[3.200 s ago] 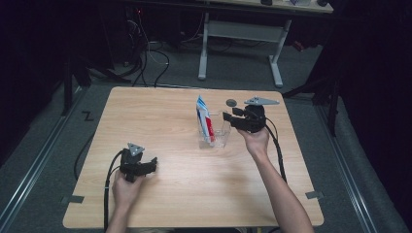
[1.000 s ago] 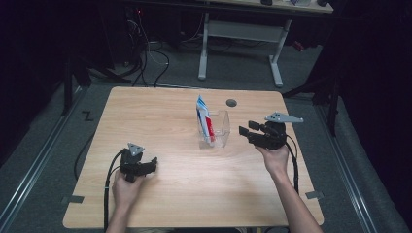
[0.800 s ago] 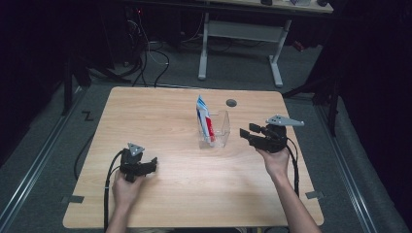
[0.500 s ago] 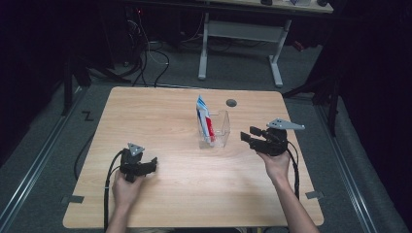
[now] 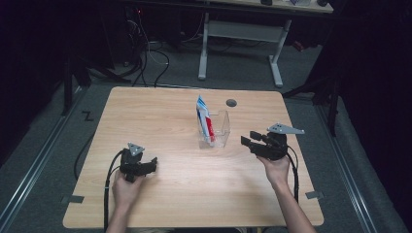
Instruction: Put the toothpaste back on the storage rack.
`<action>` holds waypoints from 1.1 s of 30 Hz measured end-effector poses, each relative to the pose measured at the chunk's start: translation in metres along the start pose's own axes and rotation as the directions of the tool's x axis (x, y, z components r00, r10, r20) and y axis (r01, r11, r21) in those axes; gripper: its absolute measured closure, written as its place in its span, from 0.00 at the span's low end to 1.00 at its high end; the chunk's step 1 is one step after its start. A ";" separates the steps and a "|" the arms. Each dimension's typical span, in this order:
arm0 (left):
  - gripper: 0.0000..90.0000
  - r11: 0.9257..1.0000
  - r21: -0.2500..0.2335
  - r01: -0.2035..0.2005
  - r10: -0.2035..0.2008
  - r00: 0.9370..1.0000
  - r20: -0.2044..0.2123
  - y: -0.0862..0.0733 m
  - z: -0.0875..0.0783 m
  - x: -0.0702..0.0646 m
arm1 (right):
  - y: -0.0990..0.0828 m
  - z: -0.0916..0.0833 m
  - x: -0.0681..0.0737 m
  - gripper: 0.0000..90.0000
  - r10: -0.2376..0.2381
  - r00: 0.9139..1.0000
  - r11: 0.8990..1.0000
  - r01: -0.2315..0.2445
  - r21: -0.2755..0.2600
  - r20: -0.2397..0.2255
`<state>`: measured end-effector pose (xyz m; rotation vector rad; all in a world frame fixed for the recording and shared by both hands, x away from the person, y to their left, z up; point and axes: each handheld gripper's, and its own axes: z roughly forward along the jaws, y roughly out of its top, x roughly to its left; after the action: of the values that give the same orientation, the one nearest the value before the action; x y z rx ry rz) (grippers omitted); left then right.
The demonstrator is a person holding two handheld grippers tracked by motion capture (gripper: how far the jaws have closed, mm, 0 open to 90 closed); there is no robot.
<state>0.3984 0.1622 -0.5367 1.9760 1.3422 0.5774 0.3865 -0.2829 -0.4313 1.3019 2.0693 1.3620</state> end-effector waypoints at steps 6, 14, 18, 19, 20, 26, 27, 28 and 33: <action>0.25 1.000 0.000 0.000 0.000 1.000 0.000 0.000 0.000 0.000 | -0.004 0.002 0.000 0.53 0.006 1.000 1.000 -0.006 0.008 0.001; 0.25 1.000 0.000 0.000 0.000 1.000 0.000 0.000 0.000 0.000 | -0.014 0.006 -0.001 0.53 0.018 1.000 1.000 -0.018 0.025 -0.001; 0.25 1.000 0.000 0.000 0.000 1.000 0.000 0.000 0.000 0.000 | -0.018 0.007 -0.001 0.53 0.024 1.000 0.999 -0.024 0.030 -0.001; 0.25 1.000 0.000 0.000 0.000 1.000 0.000 0.000 0.000 0.000 | -0.019 0.008 -0.001 0.53 0.025 1.000 0.999 -0.025 0.033 0.000; 0.25 1.000 0.000 0.000 0.000 1.000 0.000 0.000 0.000 0.000 | -0.020 0.009 -0.001 0.53 0.027 1.000 0.999 -0.027 0.032 0.000; 0.25 1.000 0.000 0.000 0.000 1.000 0.000 0.000 0.000 0.000 | -0.027 0.012 -0.002 0.53 0.032 0.999 0.998 -0.033 0.050 0.008; 0.25 1.000 0.000 0.000 0.000 1.000 0.000 0.000 0.000 0.000 | -0.028 0.012 -0.002 0.53 0.025 1.000 0.999 -0.025 0.047 0.012; 0.25 1.000 0.000 0.000 0.000 1.000 0.000 0.000 0.000 0.000 | -0.029 0.013 -0.001 0.53 0.031 0.999 0.998 -0.031 0.054 0.012; 0.25 1.000 0.000 0.000 0.000 1.000 0.000 0.000 0.000 0.000 | -0.035 0.016 -0.002 0.53 0.034 0.999 0.997 -0.035 0.063 0.011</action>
<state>0.3984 0.1622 -0.5367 1.9764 1.3423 0.5774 0.3804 -0.2801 -0.4691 1.3733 2.1089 1.3111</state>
